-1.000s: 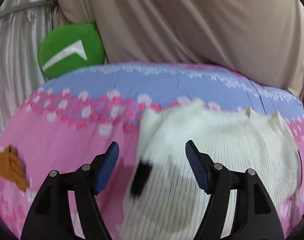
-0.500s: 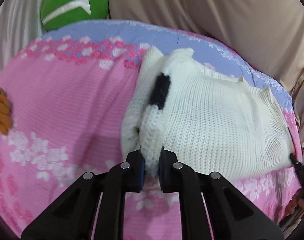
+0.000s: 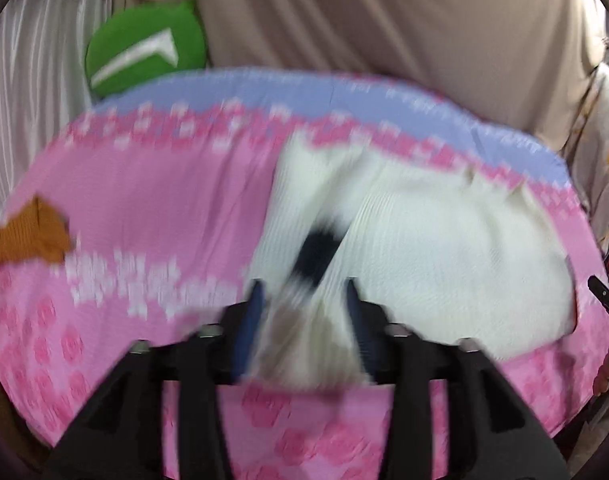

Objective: Fold small clothes
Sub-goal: 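Grasp the folded sweater edge with both grippers and fold it again, release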

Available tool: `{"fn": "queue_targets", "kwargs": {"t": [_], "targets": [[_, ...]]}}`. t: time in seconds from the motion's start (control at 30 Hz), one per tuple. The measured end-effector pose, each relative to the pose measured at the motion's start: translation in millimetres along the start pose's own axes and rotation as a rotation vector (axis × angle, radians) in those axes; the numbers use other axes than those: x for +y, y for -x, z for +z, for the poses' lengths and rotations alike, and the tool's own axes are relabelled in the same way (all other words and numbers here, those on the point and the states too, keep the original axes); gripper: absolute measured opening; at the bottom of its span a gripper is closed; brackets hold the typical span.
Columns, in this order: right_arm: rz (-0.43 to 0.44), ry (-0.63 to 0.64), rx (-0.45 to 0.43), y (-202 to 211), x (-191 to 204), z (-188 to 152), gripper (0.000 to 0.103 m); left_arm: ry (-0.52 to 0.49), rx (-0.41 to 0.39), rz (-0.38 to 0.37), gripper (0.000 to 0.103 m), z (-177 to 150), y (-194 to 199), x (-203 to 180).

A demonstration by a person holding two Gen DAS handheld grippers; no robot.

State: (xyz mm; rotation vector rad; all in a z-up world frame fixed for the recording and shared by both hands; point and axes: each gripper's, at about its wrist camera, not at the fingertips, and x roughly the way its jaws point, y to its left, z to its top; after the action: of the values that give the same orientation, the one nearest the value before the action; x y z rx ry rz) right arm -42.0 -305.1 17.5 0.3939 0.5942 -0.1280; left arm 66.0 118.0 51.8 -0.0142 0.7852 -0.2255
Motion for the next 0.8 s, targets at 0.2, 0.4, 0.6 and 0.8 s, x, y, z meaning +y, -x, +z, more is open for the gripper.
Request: {"fn": "queue_targets", "kwargs": {"t": [0.2, 0.4, 0.6, 0.8], "targets": [[0.021, 0.121, 0.011, -68, 40, 57, 0.067, -0.073, -0.054, 0.018, 0.084, 69, -51, -31], [-0.06, 0.129, 0.167, -160, 37, 54, 0.033, -0.071, 0.16, -0.022, 0.022, 70, -149, -35], [0.197, 0.046, -0.126, -73, 44, 78, 0.007, 0.04, -0.007, -0.114, 0.006, 92, -94, -8], [0.043, -0.023, 0.093, -147, 6, 71, 0.007, 0.045, 0.106, -0.029, 0.007, 97, -151, -3]]}}
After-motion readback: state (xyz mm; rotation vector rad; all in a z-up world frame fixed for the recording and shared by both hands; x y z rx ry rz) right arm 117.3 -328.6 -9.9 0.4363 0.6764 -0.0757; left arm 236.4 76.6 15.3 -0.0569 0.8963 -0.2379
